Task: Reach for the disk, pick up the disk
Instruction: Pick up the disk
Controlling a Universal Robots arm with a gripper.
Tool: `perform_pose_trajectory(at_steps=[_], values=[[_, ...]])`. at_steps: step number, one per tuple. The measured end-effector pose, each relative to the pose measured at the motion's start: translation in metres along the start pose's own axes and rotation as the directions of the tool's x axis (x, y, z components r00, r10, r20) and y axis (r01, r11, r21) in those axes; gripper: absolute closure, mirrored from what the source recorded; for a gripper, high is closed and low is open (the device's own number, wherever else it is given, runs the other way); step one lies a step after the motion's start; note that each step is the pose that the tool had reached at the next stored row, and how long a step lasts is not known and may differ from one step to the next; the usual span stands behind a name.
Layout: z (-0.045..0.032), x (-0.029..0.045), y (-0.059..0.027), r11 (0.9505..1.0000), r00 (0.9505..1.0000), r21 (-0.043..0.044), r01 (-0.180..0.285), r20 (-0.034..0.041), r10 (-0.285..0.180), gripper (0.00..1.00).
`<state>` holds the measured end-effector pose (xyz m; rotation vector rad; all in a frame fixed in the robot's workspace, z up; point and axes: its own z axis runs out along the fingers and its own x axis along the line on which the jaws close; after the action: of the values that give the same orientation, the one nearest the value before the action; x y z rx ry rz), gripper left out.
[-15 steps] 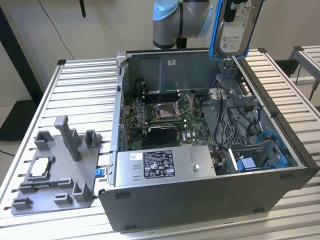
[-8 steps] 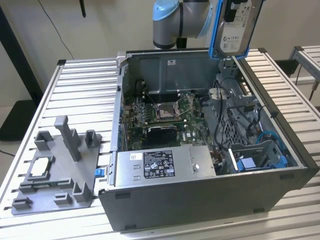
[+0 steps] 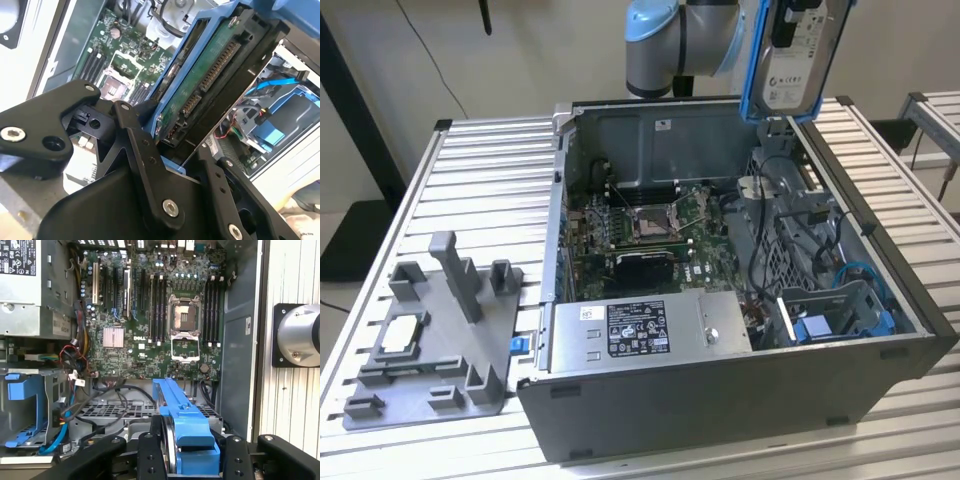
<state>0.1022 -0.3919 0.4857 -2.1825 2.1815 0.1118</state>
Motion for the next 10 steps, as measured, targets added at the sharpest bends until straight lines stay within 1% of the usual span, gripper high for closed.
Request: perform_pose_trajectory(at_steps=[10], values=[[-0.0018, 0.0192, 0.0000, 1.0000, 1.0000, -0.0004, 0.000, 0.0000, 0.000, 1.00]])
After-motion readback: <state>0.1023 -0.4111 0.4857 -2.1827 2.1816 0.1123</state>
